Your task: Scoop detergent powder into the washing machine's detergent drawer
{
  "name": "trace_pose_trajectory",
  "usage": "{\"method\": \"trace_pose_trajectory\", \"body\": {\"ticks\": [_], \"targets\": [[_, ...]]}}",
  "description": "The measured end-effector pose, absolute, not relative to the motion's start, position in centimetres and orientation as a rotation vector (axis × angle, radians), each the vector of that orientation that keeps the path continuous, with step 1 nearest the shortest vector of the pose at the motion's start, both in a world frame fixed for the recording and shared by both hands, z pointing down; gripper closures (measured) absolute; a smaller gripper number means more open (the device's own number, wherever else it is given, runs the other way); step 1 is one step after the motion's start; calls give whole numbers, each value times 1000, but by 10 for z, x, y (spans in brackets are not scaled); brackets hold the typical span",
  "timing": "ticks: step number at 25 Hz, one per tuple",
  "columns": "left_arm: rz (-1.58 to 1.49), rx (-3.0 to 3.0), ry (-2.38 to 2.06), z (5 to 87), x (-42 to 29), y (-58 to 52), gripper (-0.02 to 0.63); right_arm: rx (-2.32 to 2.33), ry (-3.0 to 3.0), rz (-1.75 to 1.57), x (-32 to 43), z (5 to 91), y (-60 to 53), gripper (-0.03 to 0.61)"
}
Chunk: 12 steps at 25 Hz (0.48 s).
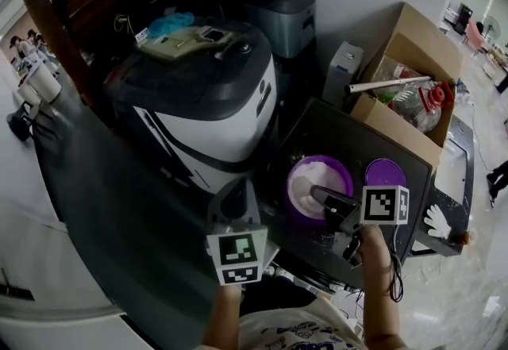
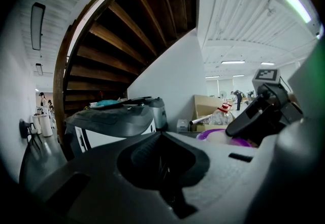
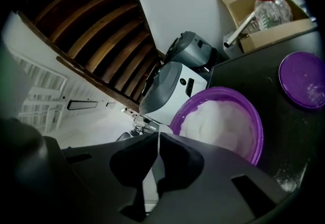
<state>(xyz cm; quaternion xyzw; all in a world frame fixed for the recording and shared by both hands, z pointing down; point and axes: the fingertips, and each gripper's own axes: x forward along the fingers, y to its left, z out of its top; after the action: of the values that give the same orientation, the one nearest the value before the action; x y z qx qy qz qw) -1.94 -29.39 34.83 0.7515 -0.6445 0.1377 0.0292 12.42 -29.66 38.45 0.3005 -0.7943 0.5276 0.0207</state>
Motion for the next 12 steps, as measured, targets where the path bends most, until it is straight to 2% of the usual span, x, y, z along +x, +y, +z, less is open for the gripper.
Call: {"method": "trace_pose_trajectory", "body": {"ticks": [12], "targets": [[417, 2170, -2119, 352, -52, -260, 612, 735, -2518, 1662, 88, 376, -277, 557]]}}
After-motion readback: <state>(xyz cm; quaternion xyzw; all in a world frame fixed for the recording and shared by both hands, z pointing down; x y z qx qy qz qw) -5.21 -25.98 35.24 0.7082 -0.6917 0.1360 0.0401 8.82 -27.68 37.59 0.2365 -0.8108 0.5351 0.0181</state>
